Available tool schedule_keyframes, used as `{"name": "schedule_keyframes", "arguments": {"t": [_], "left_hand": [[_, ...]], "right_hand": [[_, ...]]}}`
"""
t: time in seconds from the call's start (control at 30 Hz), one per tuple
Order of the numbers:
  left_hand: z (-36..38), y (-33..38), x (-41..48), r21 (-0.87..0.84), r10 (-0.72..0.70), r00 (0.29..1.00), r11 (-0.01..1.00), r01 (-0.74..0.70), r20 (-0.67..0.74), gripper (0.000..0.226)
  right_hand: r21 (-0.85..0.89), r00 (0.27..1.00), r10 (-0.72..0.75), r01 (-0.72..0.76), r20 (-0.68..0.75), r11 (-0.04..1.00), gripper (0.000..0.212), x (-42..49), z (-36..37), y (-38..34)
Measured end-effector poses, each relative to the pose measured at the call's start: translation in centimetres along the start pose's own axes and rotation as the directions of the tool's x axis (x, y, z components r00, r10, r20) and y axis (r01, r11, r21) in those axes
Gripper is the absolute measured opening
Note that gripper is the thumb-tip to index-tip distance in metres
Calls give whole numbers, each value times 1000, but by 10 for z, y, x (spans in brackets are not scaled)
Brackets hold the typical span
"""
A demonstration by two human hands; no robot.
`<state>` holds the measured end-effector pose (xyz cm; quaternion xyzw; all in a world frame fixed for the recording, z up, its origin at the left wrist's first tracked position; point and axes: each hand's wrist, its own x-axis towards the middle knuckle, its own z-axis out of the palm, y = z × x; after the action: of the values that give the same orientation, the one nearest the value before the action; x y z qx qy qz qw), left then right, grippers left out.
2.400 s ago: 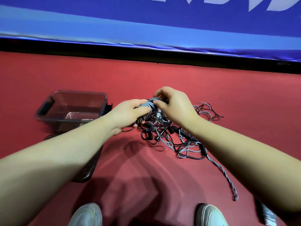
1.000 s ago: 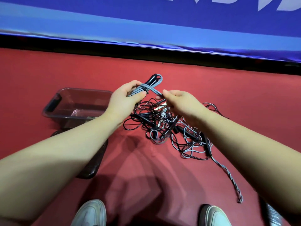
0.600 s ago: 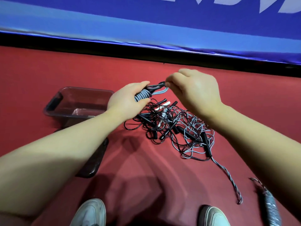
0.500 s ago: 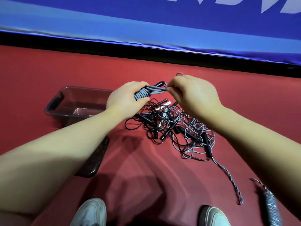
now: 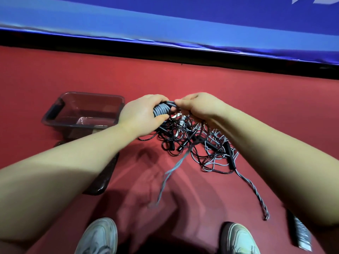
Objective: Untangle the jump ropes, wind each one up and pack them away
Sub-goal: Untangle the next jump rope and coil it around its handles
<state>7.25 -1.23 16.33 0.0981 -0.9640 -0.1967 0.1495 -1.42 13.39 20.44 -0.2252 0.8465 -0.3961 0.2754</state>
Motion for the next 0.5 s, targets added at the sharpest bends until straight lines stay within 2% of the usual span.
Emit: {"name": "schedule_keyframes", "arguments": {"t": [0.03, 0.07, 0.1, 0.13, 0.2, 0.27, 0.3, 0.37, 0.43, 0.47, 0.5], "left_hand": [[0, 0, 1, -43, -8, 1000, 999, 9, 13, 43], [-1, 0, 2, -91, -15, 1000, 996, 17, 25, 47], [-2, 1, 3, -138, -22, 999, 990, 27, 35, 49], [-3, 2, 3, -177, -30, 999, 984, 37, 41, 51], [-4, 4, 2, -261, -50, 998, 963, 61, 48, 55], [-5, 7, 1, -365, -65, 997, 928, 79, 50, 57], [-6, 9, 1, -392, -69, 997, 917, 80, 43, 55], [-10, 11, 6, -416, -75, 997, 906, 71, 7, 49], [-13, 13, 11, -438, -78, 996, 897, 56, -32, 44], [-13, 13, 11, -454, -82, 996, 890, 55, -42, 42], [-12, 12, 11, -483, -92, 995, 873, 61, -42, 38]], "right_hand": [[-306, 982, -154, 115, -106, 945, 25, -2, -1, -2], [-569, 937, -314, 175, -155, 803, 26, -2, -3, 0], [-734, 878, -448, 191, -169, 652, 28, -2, -4, 2], [-809, 803, -573, 223, -163, 543, 27, -3, -3, 6], [-852, 659, -741, 308, -130, 423, 16, -7, 2, 12], [-911, 543, -832, 280, -110, 303, 6, -8, 2, 13], [-937, 504, -858, 244, -98, 250, 7, -7, 0, 11], [-960, 435, -897, 207, -81, 187, 9, -4, -8, 4], [-942, 413, -906, 260, -91, 213, 10, -5, -11, -1], [-898, 458, -881, 327, -122, 295, 13, -8, -9, -3], [-814, 539, -822, 384, -186, 436, 17, -11, -7, -5]]}}
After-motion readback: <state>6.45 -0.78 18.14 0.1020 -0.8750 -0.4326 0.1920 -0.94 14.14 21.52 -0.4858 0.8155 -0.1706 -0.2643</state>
